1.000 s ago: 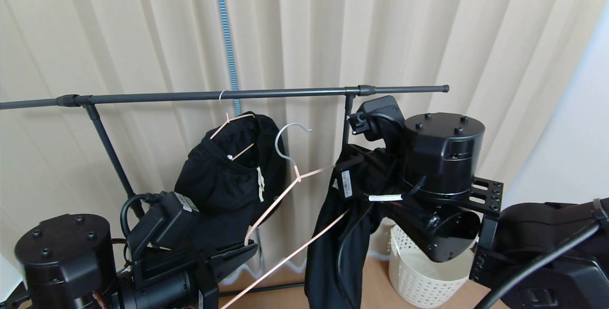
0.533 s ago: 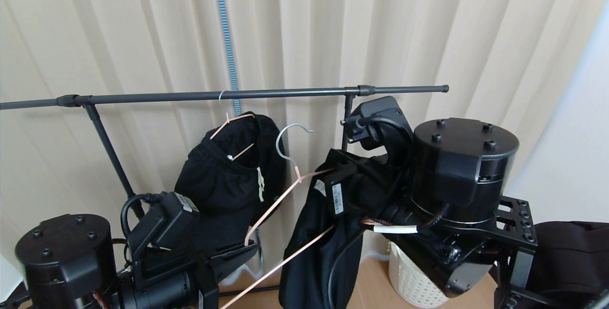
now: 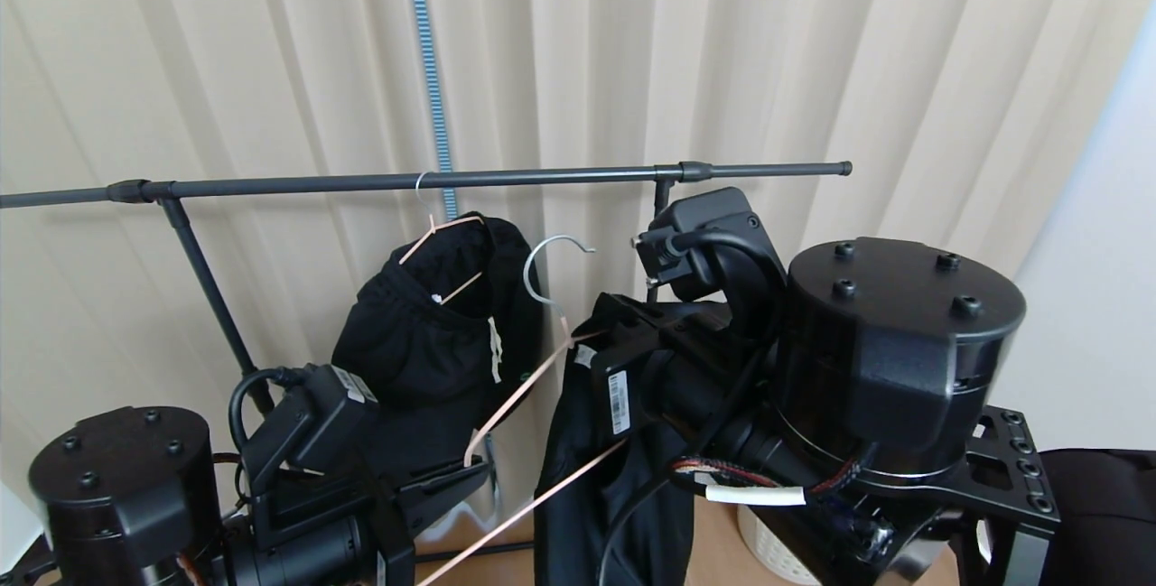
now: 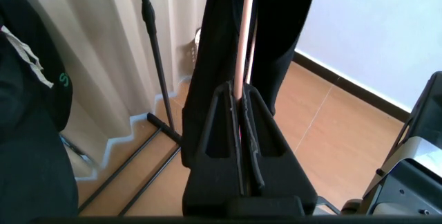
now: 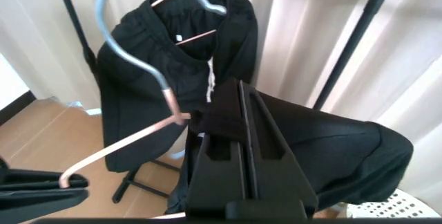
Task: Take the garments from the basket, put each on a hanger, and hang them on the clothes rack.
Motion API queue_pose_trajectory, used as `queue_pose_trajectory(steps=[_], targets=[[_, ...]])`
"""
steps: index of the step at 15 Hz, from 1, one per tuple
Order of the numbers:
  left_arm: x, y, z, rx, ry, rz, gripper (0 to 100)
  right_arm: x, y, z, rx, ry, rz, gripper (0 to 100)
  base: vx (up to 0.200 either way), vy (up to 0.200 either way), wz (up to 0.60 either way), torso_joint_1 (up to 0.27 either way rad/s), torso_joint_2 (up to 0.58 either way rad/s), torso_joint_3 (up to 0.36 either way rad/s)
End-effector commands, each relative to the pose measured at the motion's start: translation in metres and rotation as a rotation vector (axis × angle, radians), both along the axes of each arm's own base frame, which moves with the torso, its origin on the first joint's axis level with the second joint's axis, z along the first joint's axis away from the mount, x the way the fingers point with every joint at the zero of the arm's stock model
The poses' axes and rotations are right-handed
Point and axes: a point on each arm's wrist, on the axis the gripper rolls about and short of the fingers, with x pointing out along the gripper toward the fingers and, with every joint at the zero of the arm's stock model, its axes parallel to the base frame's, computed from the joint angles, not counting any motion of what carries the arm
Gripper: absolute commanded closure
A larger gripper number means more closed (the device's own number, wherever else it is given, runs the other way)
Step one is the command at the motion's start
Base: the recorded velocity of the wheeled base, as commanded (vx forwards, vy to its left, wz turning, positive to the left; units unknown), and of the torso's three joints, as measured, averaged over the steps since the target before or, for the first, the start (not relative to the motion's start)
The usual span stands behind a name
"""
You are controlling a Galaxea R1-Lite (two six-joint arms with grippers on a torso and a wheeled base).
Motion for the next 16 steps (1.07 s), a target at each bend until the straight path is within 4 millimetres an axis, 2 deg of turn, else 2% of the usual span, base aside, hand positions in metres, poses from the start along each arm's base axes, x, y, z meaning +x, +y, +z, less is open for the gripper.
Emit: queue_pose_trajectory(steps=[1,3,6,13,14,16], targets=[[0.0,0.0,0.0,0.0,0.0,0.0,100,-0.006,0.003,0.002,0.018,0.001,0.02,100,0.0,0.0,0.0,0.0,0.0,0.0],[-0.001,0.001,0.004,-0.024,-0.034,0.001,100,-0.007,0.002,0.009,0.047,-0.004,0.017,100,0.0,0.0,0.0,0.0,0.0,0.0],[-0.006,0.005,0.009,-0.072,-0.101,-0.001,100,0.004,-0.003,0.017,0.081,-0.014,-0.019,100,0.0,0.0,0.0,0.0,0.0,0.0],[-0.008,0.005,0.01,-0.083,-0.118,-0.001,100,0.004,-0.004,0.016,0.079,-0.013,-0.02,100,0.0,0.0,0.0,0.0,0.0,0.0],[-0.008,0.005,0.01,-0.083,-0.118,-0.001,100,0.003,-0.004,0.016,0.08,-0.014,-0.023,0,0.0,0.0,0.0,0.0,0.0,0.0],[-0.008,0.005,0.01,-0.082,-0.119,-0.002,100,0.001,-0.01,0.021,0.078,-0.019,-0.027,0,0.0,0.0,0.0,0.0,0.0,0.0]])
